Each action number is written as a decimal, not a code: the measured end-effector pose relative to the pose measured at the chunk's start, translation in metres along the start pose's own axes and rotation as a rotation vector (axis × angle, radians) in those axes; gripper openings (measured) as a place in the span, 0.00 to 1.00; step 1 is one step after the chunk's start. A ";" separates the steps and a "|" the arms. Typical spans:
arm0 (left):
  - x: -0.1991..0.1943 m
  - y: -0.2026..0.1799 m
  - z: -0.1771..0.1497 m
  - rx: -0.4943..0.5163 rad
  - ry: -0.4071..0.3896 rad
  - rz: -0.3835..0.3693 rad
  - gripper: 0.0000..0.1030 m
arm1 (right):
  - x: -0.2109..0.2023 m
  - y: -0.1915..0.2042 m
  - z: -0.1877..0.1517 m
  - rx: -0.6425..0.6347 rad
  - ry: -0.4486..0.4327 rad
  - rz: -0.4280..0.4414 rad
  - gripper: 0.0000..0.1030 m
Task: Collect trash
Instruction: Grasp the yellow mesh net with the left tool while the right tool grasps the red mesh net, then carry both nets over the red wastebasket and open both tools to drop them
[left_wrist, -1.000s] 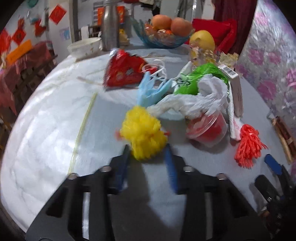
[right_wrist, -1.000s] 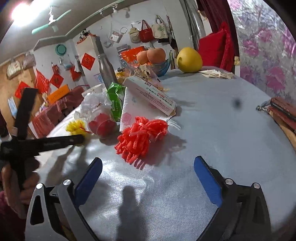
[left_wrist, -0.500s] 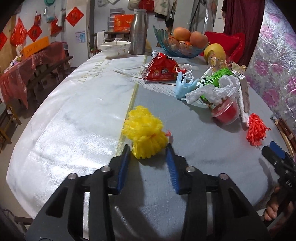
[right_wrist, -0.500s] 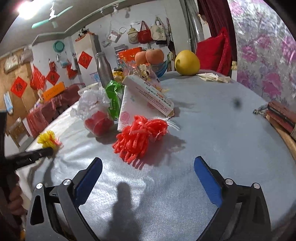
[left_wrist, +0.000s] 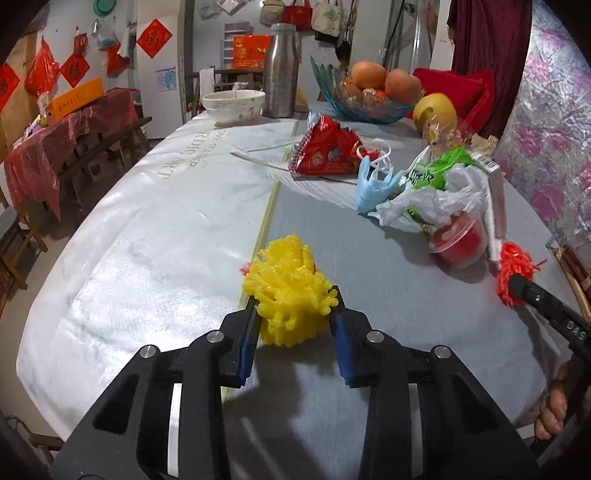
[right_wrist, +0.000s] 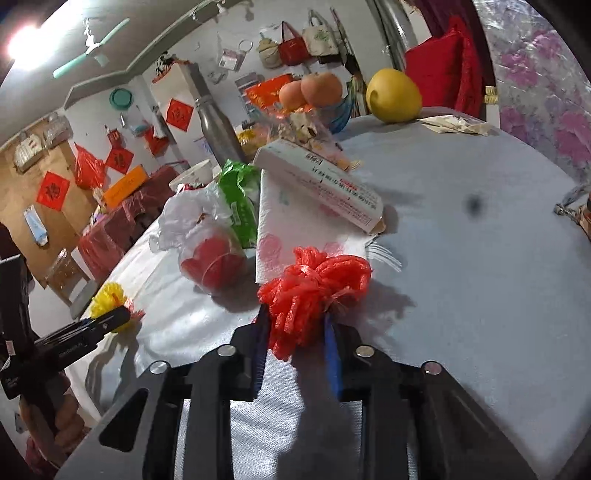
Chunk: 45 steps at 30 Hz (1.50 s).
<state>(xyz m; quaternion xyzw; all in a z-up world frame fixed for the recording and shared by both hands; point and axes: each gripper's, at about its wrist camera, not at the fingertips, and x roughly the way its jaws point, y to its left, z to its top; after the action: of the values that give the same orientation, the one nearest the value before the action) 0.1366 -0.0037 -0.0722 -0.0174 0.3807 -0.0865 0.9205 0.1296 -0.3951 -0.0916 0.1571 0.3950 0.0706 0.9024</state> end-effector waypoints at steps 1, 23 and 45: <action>-0.004 0.001 0.000 0.001 -0.010 0.000 0.35 | -0.003 0.000 0.000 -0.005 -0.010 -0.004 0.24; -0.141 0.127 -0.043 -0.083 -0.082 0.196 0.35 | -0.077 0.066 0.001 -0.140 -0.136 0.191 0.24; -0.116 0.280 -0.190 -0.374 0.256 0.245 0.38 | -0.066 0.204 -0.038 -0.368 0.008 0.304 0.24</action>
<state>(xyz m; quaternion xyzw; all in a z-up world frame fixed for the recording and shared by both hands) -0.0370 0.2985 -0.1537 -0.1301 0.5030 0.0959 0.8490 0.0560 -0.2116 -0.0007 0.0474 0.3507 0.2771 0.8933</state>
